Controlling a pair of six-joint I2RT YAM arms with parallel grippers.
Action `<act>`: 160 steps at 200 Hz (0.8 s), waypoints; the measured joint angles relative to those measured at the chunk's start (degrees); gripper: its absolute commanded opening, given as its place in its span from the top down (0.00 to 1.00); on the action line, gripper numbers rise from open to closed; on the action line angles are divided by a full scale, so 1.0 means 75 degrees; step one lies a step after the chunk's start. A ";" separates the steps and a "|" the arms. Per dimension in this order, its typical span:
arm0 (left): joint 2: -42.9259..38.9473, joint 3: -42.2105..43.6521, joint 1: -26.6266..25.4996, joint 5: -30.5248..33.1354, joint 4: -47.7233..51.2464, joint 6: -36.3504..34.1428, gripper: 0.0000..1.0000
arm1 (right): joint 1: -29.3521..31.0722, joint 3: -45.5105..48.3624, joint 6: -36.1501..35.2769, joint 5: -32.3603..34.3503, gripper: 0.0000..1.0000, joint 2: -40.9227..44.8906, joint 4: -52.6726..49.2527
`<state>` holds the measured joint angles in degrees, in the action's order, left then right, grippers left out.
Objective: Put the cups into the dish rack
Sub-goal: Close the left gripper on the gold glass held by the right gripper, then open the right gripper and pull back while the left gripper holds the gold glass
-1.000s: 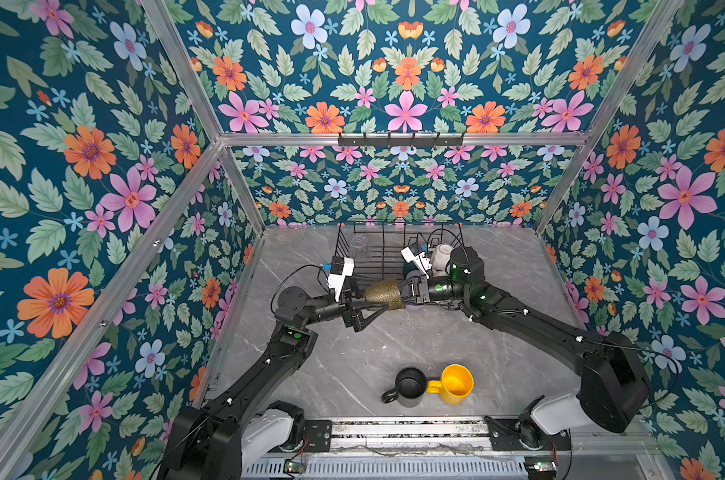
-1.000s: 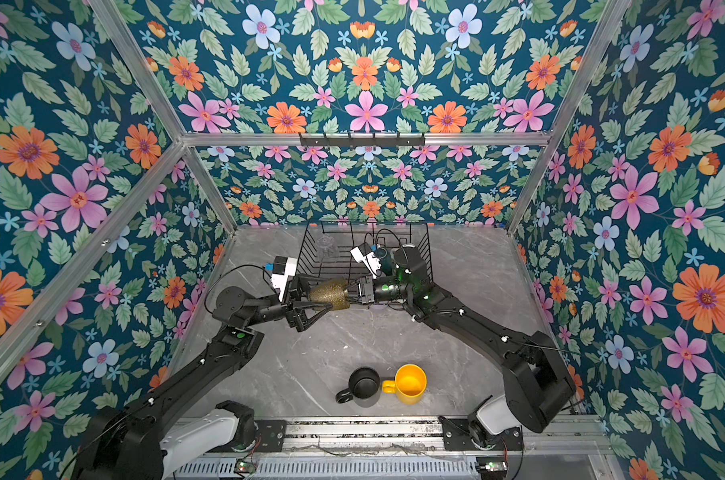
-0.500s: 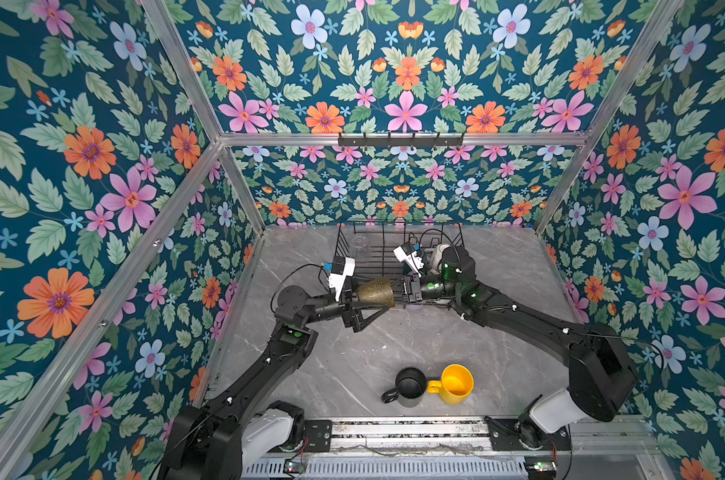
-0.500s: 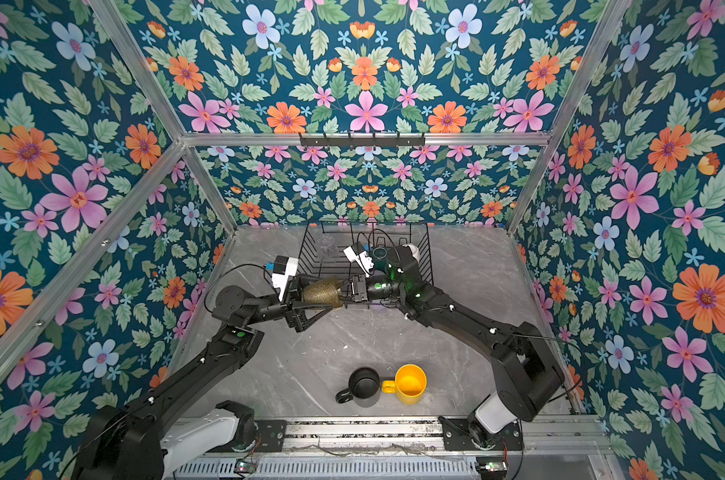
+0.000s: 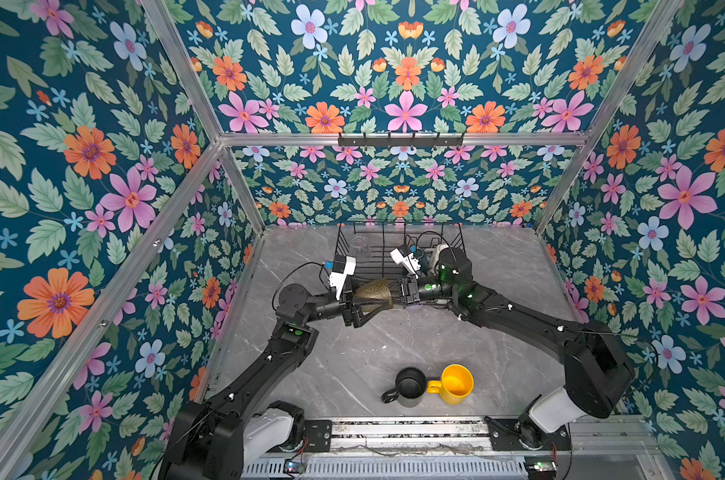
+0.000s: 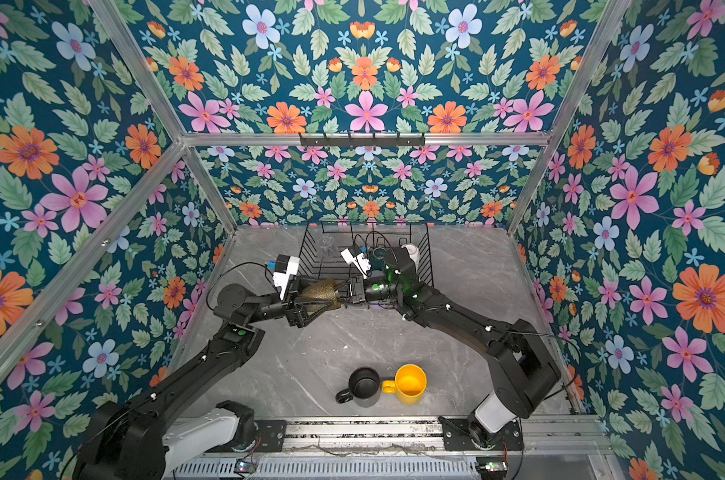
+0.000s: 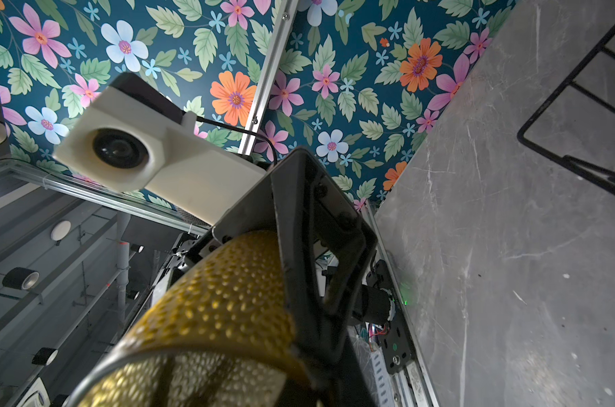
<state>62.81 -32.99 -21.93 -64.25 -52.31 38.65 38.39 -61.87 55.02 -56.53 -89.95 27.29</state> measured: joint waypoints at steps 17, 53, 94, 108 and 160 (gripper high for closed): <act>0.0000 0.0000 -0.0006 0.0044 -0.0041 0.0067 0.37 | 0.0000 -0.0023 -0.0041 -0.0006 1.00 0.0000 -0.0006; 0.0000 -0.0020 -0.0017 0.0189 -0.0038 0.0297 0.59 | -0.0006 -0.0026 -0.0251 -0.0009 0.94 -0.0006 0.0044; 0.0006 -0.0131 -0.0038 0.0038 -0.0061 0.0358 0.93 | 0.0009 0.0119 -0.0017 0.0096 0.75 0.0070 0.0213; 0.0000 -0.0201 -0.0038 -0.0012 -0.0058 0.0358 0.97 | 0.0012 0.0146 0.0012 0.0175 0.71 0.0122 0.0198; -0.0227 -0.0469 -0.0055 -0.0023 0.0227 0.0175 1.00 | -0.0286 0.0481 -0.0562 0.0726 0.49 0.1072 -0.0816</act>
<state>61.10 -36.51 -22.35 -64.42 -50.61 39.97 36.25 -58.26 50.81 -51.09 -81.91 21.17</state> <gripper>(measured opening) 0.692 0.451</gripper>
